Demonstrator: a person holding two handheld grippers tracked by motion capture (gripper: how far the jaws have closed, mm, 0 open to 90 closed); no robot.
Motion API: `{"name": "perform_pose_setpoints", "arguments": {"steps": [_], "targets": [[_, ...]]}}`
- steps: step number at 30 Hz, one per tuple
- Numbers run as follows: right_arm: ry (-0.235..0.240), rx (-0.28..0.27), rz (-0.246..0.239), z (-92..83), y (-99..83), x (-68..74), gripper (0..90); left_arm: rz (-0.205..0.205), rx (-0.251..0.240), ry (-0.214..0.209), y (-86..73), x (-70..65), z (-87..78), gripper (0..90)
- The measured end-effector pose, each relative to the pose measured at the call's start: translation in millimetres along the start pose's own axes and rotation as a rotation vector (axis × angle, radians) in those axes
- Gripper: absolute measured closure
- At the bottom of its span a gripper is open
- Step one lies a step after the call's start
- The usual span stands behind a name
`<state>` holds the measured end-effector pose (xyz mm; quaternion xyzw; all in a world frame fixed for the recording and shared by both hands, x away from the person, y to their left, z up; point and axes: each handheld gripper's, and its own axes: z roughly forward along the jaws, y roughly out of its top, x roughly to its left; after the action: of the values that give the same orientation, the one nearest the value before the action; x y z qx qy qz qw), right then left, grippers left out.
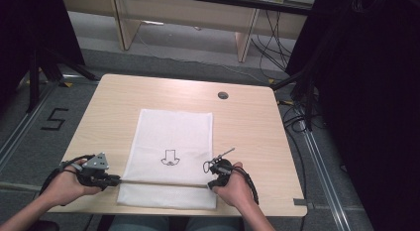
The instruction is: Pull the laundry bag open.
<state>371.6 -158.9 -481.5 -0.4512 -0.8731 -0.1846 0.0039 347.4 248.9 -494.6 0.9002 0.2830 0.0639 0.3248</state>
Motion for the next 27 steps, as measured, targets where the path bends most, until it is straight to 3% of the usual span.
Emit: {"name": "perform_pose_setpoints", "arguments": {"steps": [1, 2, 3, 4, 5, 8, 9, 10, 11, 12, 13, 14, 15, 17, 18, 21, 25, 27], "targets": [[0.001, 0.000, 0.000, 0.0, 0.0, -0.2, 90.0, -0.025, -0.006, 0.005, -0.8, -0.3, 1.8, 82.4], [0.014, -0.009, -0.019, 0.3, 0.2, -2.1, 90.0, -0.024, -0.012, 0.000, -0.7, -0.1, 1.8, 82.4], [0.014, -0.009, -0.019, 0.3, 0.2, -2.1, 90.0, -0.060, -0.028, -0.013, -1.2, -1.7, 3.2, 82.4], [0.017, -0.001, 0.004, -0.3, -0.2, -1.3, 90.0, -0.028, -0.008, -0.010, -0.9, 0.4, 1.9, 82.3], [0.020, -0.017, -0.013, 0.7, -0.9, -3.4, 90.0, -0.005, -0.006, 0.008, -0.2, 0.7, 2.0, 82.2], [0.029, -0.011, 0.022, -0.6, -1.6, -2.8, 90.0, 0.016, -0.011, 0.003, 2.1, -1.3, 2.3, 80.2], [0.033, -0.017, 0.022, -0.5, -2.2, -3.7, 90.0, -0.005, -0.020, -0.009, 1.9, -1.8, 2.6, 80.2], [0.046, -0.028, 0.013, 0.2, -2.9, -6.6, 90.0, -0.042, -0.069, -0.025, 2.9, -3.0, 1.1, 71.3], [0.046, -0.028, 0.013, 0.2, -2.9, -6.6, 90.0, -0.042, -0.069, -0.025, 2.9, -3.0, 1.1, 66.0], [0.054, -0.032, 0.025, 0.1, -3.5, -7.7, 88.8, -0.081, -0.132, -0.037, 6.8, -3.8, -2.7, 62.1], [0.054, -0.032, 0.025, 0.1, -3.5, -7.7, 88.8, -0.081, -0.132, -0.037, 6.8, -3.8, -2.7, 59.4], [0.077, -0.038, 0.026, -0.1, -4.6, -8.7, 87.3, -0.128, -0.218, -0.037, 13.6, -3.7, -3.8, 57.1], [0.077, -0.038, 0.026, -0.1, -4.6, -8.7, 87.3, -0.128, -0.218, -0.037, 13.6, -3.7, -3.8, 54.6], [0.082, -0.046, 0.048, -0.9, -6.2, -7.9, 86.4, -0.159, -0.285, 0.013, 22.6, -2.3, -1.6, 52.2], [0.078, -0.050, 0.025, -0.4, -6.5, -8.2, 83.7, -0.183, -0.343, 0.030, 31.3, 0.3, 3.1, 48.1], [0.092, -0.045, 0.041, -1.5, -6.8, -4.8, 78.7, -0.219, -0.376, 0.035, 36.8, 0.5, 6.5, 45.3], [0.038, -0.046, -0.021, -1.4, -6.4, 2.1, 77.9, -0.234, -0.366, 0.056, 32.1, -0.8, 11.4, 42.4], [0.040, -0.040, -0.034, -1.4, -6.0, 2.1, 76.6, -0.247, -0.356, 0.074, 26.3, 1.6, 11.7, 41.8]]}}
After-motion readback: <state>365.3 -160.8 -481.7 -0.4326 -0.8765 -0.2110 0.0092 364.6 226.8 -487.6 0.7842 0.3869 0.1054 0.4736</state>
